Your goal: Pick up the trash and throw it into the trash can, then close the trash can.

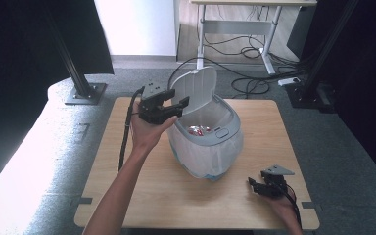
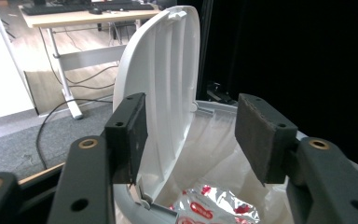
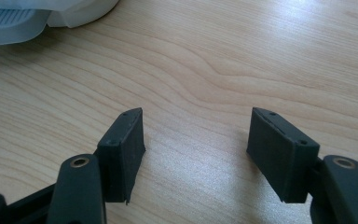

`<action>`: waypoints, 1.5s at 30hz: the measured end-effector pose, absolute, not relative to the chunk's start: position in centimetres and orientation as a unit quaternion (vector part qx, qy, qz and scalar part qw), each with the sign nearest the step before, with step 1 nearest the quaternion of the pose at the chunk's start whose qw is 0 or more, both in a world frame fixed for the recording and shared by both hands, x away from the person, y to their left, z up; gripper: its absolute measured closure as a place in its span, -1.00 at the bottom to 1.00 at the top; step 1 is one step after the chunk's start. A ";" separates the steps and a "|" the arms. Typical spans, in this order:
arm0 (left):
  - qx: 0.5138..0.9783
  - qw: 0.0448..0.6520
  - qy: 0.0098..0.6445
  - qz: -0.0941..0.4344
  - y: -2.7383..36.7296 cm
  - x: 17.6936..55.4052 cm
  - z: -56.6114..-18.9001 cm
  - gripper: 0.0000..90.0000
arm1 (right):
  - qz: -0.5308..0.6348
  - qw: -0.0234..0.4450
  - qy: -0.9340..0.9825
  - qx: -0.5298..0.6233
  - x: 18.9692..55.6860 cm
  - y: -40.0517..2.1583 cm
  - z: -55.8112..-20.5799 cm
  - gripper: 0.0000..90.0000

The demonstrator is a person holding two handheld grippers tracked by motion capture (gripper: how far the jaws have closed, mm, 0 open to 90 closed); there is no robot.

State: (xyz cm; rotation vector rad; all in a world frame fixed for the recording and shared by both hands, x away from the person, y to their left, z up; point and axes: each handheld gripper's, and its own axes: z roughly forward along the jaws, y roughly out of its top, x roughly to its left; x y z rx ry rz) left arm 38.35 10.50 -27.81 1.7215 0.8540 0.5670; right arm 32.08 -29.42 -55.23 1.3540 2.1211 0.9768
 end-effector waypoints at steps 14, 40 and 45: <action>0.726 0.540 0.364 0.221 12.4 38.1 -27.6 -0.13 | 0.353 0.220 0.767 0.489 32.1 -29.4 -55.2 -0.21; 0.712 0.566 0.373 0.182 13.9 40.2 -28.1 -0.16 | 0.354 0.219 0.766 0.490 32.1 -29.4 -55.2 -0.21; 0.720 0.567 0.361 0.175 13.1 40.3 -28.3 -0.13 | 0.355 0.219 0.765 0.490 32.1 -29.5 -55.2 -0.21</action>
